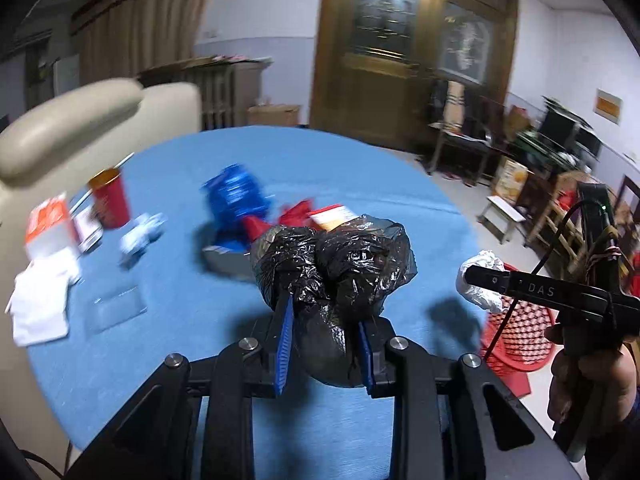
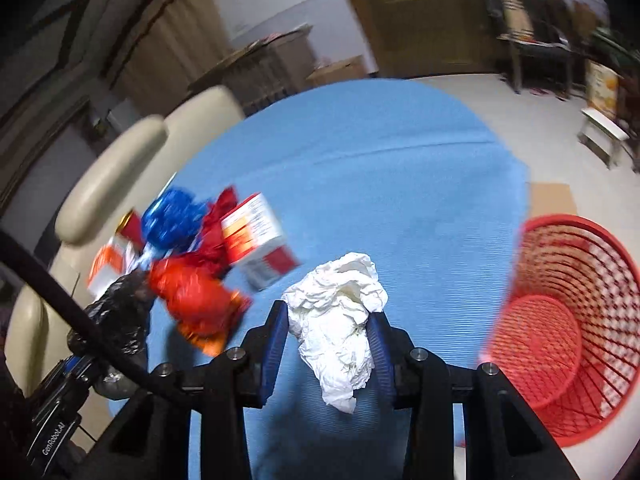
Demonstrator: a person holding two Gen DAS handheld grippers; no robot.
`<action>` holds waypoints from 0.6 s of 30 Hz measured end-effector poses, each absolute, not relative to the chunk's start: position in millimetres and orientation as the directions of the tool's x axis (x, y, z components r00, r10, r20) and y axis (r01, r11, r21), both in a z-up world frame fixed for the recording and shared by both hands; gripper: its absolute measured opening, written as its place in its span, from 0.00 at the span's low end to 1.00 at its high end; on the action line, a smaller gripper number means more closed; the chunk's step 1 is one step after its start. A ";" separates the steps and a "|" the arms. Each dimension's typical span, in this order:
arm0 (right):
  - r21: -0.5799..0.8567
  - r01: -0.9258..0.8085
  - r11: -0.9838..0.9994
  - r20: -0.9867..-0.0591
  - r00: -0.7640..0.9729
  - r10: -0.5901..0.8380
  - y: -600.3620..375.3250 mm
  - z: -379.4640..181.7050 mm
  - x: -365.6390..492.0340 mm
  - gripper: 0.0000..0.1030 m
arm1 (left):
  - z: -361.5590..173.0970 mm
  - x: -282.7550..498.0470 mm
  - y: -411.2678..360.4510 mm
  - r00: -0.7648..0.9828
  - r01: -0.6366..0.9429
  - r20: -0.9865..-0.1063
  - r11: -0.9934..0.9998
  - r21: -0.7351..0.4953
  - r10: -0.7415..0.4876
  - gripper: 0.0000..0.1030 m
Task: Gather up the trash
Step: 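Carry both items over the red wastebasket and open both grippers to drop them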
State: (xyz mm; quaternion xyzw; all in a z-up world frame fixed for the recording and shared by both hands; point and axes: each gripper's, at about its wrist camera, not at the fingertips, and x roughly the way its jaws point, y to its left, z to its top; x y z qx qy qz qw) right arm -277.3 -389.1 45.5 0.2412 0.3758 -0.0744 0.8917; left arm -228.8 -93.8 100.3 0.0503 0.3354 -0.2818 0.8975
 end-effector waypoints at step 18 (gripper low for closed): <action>0.380 0.561 0.735 -0.736 0.665 -0.127 -509.2 21.6 -355.9 0.41 | 114.8 -233.2 -171.2 0.560 0.664 -0.594 0.741 -0.095 -0.578 0.28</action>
